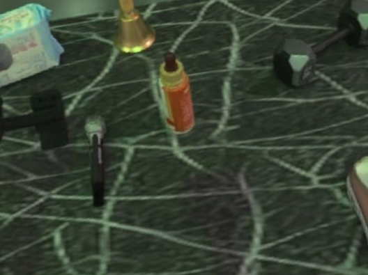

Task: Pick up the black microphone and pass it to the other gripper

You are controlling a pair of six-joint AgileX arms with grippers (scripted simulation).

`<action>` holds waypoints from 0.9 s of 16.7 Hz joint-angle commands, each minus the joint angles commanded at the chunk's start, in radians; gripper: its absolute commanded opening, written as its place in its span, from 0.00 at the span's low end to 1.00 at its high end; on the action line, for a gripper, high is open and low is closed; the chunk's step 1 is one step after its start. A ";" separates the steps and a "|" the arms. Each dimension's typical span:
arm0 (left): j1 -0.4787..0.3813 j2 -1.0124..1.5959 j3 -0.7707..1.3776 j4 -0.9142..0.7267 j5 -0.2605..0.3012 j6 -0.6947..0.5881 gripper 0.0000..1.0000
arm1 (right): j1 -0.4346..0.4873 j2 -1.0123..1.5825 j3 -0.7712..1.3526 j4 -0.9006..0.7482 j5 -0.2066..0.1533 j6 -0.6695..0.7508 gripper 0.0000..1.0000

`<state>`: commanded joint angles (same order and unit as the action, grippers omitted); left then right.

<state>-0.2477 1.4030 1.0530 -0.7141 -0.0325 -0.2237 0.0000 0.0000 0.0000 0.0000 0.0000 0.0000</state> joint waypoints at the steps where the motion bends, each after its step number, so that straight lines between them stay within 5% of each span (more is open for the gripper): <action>1: -0.016 0.087 0.067 -0.046 -0.002 -0.014 1.00 | 0.000 0.000 0.000 0.000 0.000 0.000 1.00; 8: -0.099 0.546 0.429 -0.274 -0.010 -0.091 1.00 | 0.000 0.000 0.000 0.000 0.000 0.000 1.00; 15: -0.114 0.626 0.497 -0.313 -0.011 -0.105 1.00 | 0.000 0.000 0.000 0.000 0.000 0.000 1.00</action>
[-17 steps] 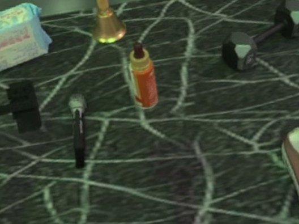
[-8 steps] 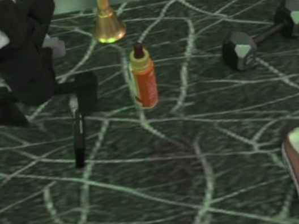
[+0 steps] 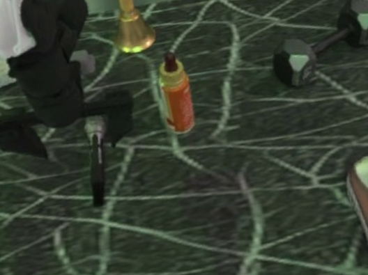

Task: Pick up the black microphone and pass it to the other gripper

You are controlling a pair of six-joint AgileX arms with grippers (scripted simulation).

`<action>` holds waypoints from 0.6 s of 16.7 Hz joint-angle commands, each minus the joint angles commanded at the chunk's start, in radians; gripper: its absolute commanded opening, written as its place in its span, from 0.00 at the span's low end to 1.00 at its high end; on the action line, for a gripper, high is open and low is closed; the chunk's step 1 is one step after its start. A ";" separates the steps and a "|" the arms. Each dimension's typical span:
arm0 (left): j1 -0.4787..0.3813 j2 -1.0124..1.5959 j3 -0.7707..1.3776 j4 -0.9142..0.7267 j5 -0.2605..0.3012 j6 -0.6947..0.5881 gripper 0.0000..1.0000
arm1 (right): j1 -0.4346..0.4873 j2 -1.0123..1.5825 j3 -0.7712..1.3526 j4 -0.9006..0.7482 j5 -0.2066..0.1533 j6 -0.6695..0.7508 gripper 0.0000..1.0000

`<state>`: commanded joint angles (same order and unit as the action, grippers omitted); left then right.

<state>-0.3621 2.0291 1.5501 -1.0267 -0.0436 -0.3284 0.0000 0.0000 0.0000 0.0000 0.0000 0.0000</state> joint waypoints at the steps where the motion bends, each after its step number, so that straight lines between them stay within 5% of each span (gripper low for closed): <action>1: 0.005 -0.003 -0.003 0.002 0.001 0.001 1.00 | 0.000 0.000 0.000 0.000 0.000 0.000 1.00; 10: 0.011 0.142 -0.130 0.278 0.002 0.013 1.00 | 0.000 0.000 0.000 0.000 0.000 0.000 1.00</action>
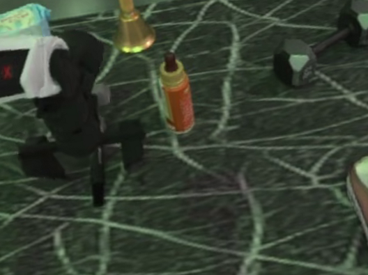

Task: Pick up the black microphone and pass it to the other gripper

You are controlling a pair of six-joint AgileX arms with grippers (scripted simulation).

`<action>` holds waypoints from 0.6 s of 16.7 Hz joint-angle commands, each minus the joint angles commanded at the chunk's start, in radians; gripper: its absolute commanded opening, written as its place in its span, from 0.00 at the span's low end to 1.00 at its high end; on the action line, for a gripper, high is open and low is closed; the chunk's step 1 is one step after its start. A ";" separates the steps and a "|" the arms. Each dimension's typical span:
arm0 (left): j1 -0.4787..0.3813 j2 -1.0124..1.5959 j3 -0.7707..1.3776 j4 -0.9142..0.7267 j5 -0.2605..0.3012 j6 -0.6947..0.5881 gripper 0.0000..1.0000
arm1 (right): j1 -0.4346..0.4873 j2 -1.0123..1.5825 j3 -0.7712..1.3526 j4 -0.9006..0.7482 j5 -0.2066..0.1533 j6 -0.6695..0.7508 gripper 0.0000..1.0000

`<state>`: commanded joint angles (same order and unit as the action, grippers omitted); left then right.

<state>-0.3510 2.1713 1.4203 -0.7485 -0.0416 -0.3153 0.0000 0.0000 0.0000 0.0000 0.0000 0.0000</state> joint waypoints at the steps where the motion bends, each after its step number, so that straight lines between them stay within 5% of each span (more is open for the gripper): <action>1: 0.001 0.016 -0.013 0.027 0.000 0.001 1.00 | 0.000 0.000 0.000 0.000 0.000 0.000 1.00; 6: 0.002 0.031 -0.025 0.051 0.000 0.002 1.00 | 0.000 0.000 0.000 0.000 0.000 0.000 1.00; 10: 0.002 0.031 -0.025 0.051 0.000 0.002 0.70 | 0.000 0.000 0.000 0.000 0.000 0.000 1.00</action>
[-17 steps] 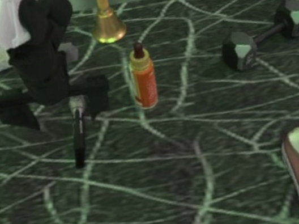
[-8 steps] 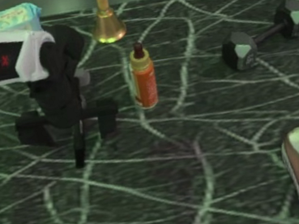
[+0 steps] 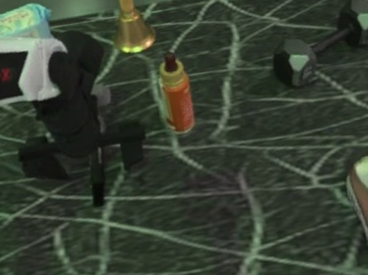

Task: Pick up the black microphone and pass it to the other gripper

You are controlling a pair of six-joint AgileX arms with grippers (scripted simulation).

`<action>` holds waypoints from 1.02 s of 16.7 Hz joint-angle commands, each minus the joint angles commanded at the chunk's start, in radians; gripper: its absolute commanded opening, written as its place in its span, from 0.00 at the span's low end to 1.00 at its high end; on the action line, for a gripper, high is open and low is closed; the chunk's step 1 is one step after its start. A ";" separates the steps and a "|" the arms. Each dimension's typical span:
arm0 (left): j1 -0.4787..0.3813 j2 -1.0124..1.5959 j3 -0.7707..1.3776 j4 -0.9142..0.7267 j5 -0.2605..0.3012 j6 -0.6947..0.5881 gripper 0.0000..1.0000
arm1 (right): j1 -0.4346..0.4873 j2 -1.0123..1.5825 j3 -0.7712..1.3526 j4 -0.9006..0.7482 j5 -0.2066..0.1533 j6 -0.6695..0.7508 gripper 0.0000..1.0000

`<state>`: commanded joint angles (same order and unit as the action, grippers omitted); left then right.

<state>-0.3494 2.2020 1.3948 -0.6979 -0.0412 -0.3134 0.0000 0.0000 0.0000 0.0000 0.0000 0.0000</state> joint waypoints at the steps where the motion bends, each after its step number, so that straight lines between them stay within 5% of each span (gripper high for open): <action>1: 0.000 0.000 0.000 0.000 0.000 0.000 0.62 | 0.000 0.000 0.000 0.000 0.000 0.000 1.00; 9: 0.000 0.000 0.000 0.000 0.000 0.000 0.02 | 0.000 0.000 0.000 0.000 0.000 0.000 1.00; 17: 0.000 0.000 0.000 0.000 0.000 0.000 0.00 | 0.000 0.000 0.000 0.000 0.000 0.000 1.00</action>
<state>-0.3494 2.2020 1.3948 -0.6979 -0.0412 -0.3134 0.0000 0.0000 0.0000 0.0000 0.0000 0.0000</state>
